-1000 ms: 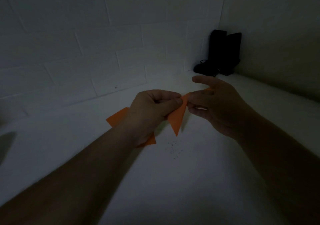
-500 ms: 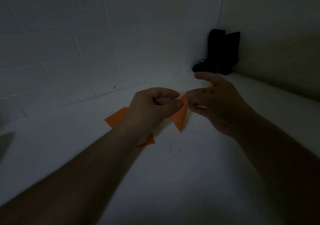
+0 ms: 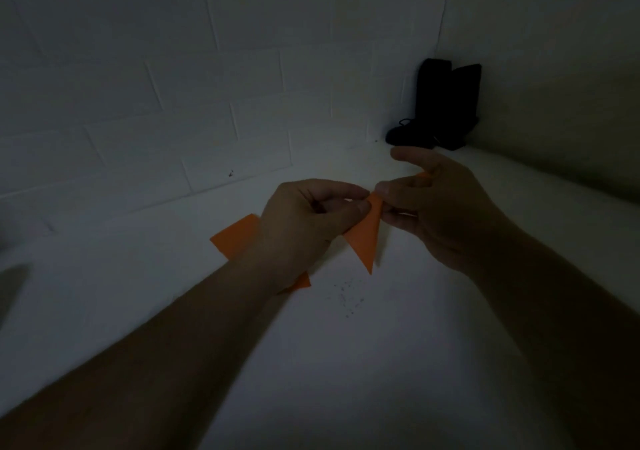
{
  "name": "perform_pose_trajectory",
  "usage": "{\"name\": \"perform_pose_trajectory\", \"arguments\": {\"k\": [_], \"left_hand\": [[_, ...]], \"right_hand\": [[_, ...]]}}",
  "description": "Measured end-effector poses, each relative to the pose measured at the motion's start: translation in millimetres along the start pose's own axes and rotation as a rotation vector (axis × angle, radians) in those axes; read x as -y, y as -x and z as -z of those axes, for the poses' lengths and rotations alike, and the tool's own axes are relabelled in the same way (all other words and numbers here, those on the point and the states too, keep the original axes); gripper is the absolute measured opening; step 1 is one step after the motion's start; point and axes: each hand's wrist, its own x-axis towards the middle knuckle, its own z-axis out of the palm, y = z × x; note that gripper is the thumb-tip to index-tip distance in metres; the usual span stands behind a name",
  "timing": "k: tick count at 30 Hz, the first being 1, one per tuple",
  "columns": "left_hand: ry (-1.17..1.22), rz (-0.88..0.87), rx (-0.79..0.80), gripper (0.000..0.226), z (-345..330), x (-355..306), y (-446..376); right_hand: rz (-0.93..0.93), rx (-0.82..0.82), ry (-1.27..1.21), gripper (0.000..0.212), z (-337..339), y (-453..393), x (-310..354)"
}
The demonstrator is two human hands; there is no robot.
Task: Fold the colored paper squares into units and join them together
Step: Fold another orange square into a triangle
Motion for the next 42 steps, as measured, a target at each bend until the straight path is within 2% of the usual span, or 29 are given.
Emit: {"name": "perform_pose_trajectory", "arguments": {"k": [5, 13, 20, 24, 31, 38, 42], "left_hand": [[-0.053, -0.019, -0.012, 0.015, 0.2, 0.9, -0.5], [0.079, 0.051, -0.019, 0.012, 0.0, 0.7, -2.1], [0.225, 0.13, 0.009, 0.018, 1.1, -3.5, -1.8], [0.232, 0.124, 0.0, 0.018, 2.6, -4.8, -1.0], [0.123, 0.096, 0.0, 0.012, 2.4, -5.1, -0.5], [-0.036, 0.033, 0.02, 0.016, 0.9, -4.0, -0.3], [-0.013, 0.082, 0.054, 0.024, 3.7, -3.3, 0.0]], "right_hand": [[0.013, 0.002, -0.001, 0.065, -0.6, 1.9, 0.4], [0.067, 0.012, 0.022, 0.068, -2.1, 2.2, -2.4], [0.056, 0.098, 0.024, 0.047, 2.7, 2.5, -1.6], [0.034, 0.16, -0.002, 0.036, 0.2, 4.4, -1.9], [0.03, 0.078, -0.023, 0.023, -1.2, 3.6, 1.3], [0.09, 0.0, 0.029, 0.042, -0.3, 0.9, -0.8], [0.081, -0.006, 0.02, 0.047, 1.9, -2.0, -1.6]]}}
